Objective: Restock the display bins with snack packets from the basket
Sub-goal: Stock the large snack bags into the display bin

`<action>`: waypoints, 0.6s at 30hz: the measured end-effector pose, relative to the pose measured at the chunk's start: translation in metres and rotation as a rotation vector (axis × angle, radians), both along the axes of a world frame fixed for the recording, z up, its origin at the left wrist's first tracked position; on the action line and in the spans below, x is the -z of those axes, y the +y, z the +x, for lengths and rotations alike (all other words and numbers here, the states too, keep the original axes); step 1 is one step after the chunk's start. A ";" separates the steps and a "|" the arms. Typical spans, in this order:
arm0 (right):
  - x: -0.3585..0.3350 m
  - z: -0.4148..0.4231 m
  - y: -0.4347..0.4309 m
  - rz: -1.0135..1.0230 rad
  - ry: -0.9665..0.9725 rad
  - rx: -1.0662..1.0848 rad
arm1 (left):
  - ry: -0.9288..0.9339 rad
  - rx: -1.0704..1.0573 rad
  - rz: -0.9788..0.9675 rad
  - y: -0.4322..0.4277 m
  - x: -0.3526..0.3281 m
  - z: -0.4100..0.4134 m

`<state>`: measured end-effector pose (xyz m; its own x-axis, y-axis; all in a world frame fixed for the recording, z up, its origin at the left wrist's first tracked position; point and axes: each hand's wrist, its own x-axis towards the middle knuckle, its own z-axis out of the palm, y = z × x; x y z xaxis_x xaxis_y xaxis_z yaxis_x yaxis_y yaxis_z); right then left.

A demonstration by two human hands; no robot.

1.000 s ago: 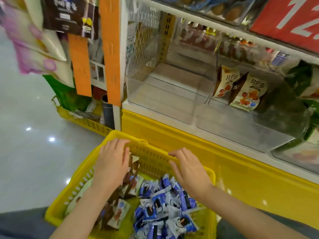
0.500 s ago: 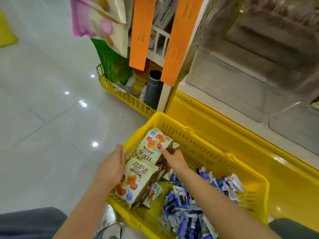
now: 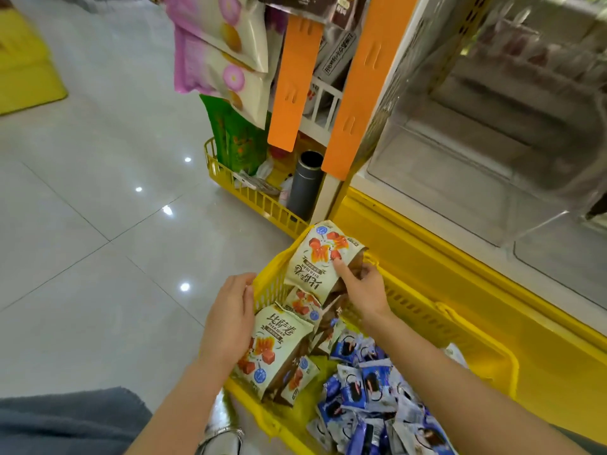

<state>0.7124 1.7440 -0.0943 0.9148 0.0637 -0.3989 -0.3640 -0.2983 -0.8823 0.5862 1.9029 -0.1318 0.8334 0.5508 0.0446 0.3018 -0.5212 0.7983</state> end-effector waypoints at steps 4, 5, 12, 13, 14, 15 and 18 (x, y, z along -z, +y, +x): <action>-0.044 -0.010 -0.015 0.102 -0.001 -0.123 | 0.003 0.072 -0.280 -0.022 -0.036 0.000; -0.054 -0.015 -0.019 0.117 0.000 -0.140 | 0.073 0.140 -0.439 -0.029 -0.047 0.001; -0.082 -0.061 -0.057 0.221 0.120 -0.327 | -0.132 -0.063 -1.121 -0.067 -0.090 0.006; -0.083 -0.067 -0.061 0.188 0.133 -0.403 | -0.141 -0.083 -1.117 -0.065 -0.094 0.006; -0.083 -0.070 -0.066 0.151 0.130 -0.452 | -0.131 -0.082 -1.064 -0.061 -0.097 0.006; -0.086 -0.071 -0.070 0.109 0.114 -0.462 | -0.106 -0.065 -0.964 -0.055 -0.101 0.006; -0.094 -0.066 -0.079 -0.103 -0.071 -0.454 | -0.014 0.125 -0.596 -0.035 -0.110 0.002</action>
